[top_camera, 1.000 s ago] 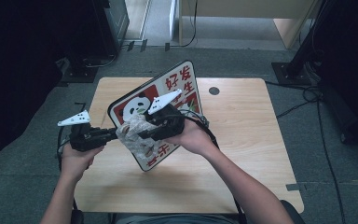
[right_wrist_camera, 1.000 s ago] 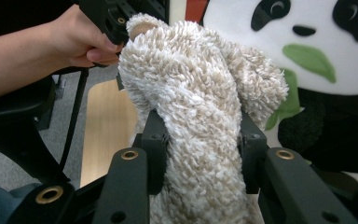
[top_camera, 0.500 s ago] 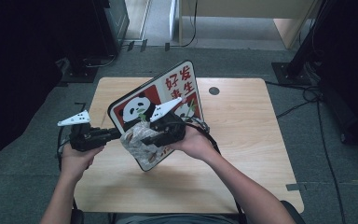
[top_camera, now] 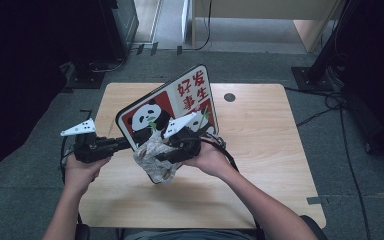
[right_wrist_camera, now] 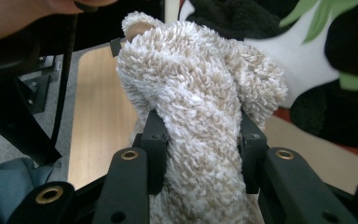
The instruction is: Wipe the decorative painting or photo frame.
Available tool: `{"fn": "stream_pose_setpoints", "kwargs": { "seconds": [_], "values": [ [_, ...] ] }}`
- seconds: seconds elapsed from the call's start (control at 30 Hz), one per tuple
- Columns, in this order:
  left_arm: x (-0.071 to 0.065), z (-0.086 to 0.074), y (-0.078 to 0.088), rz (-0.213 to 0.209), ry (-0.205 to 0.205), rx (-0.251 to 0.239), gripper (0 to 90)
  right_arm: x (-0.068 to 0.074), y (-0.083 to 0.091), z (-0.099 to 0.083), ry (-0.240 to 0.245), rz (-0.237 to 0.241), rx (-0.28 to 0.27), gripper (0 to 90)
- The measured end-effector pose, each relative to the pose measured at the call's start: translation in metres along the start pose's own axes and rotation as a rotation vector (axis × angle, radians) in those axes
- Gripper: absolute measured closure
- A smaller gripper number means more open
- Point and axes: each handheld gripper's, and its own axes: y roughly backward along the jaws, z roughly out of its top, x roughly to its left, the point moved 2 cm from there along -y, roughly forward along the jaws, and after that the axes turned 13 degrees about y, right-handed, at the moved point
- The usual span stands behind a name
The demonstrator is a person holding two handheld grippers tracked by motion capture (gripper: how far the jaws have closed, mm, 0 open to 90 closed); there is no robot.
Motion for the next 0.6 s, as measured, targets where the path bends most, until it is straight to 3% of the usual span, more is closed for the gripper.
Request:
{"fn": "stream_pose_setpoints", "kwargs": {
  "seconds": [0.6],
  "values": [
    [0.0,-0.001,-0.002,-0.001,0.0,0.003,78.1,0.007,-0.019,-0.035,-0.023,0.019,0.052,64.8]
  ]
}}
